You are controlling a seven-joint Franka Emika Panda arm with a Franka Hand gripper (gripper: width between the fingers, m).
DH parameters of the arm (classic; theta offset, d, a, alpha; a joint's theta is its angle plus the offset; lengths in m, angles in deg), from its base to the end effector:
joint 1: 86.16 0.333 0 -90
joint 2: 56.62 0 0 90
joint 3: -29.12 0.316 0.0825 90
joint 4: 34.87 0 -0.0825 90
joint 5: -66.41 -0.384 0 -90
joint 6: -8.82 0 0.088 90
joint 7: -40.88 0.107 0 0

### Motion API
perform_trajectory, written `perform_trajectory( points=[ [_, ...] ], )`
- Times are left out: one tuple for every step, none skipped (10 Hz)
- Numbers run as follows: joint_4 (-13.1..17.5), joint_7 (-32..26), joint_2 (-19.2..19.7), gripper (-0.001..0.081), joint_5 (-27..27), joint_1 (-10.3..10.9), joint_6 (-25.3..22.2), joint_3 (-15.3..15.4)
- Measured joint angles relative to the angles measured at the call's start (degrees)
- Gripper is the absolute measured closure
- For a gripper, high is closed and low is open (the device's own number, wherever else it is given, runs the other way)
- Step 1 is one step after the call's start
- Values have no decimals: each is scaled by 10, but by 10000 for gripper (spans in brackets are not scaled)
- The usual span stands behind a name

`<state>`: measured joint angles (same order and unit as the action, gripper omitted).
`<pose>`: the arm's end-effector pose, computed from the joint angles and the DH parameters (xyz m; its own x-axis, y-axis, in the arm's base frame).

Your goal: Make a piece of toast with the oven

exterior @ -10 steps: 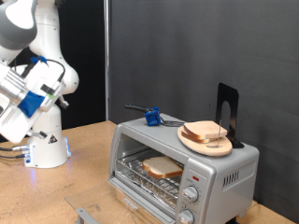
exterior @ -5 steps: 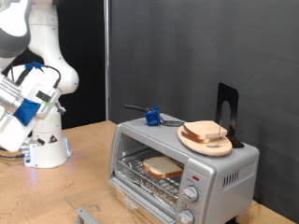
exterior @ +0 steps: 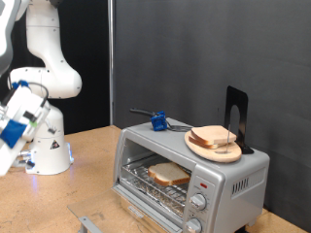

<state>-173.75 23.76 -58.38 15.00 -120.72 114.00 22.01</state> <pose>0.3665 -0.2421 0.3095 0.6733 -0.6131 -0.4133 -0.6729 -0.2763 -0.6862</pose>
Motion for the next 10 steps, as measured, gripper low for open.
perform_trajectory(
  points=[
    [12, -4, 29, -3, -6, 0, 10, 2],
    [25, -10, 58, -3, -9, 1, 22, 6],
    [34, -19, 86, -3, -9, 3, 41, 10],
    [41, -24, 108, -3, -9, 4, 53, 14],
    [43, -35, 130, -3, -9, 6, 75, 22],
    [42, -51, 153, -3, -11, 9, 96, 30],
    [40, -68, 175, -3, -16, 11, 114, 40],
    [37, -84, 191, -3, -22, 14, 129, 49],
    [30, -100, 203, -3, -30, 17, 141, 58],
    [22, -116, 211, -3, -39, 19, 152, 68]
  ],
)
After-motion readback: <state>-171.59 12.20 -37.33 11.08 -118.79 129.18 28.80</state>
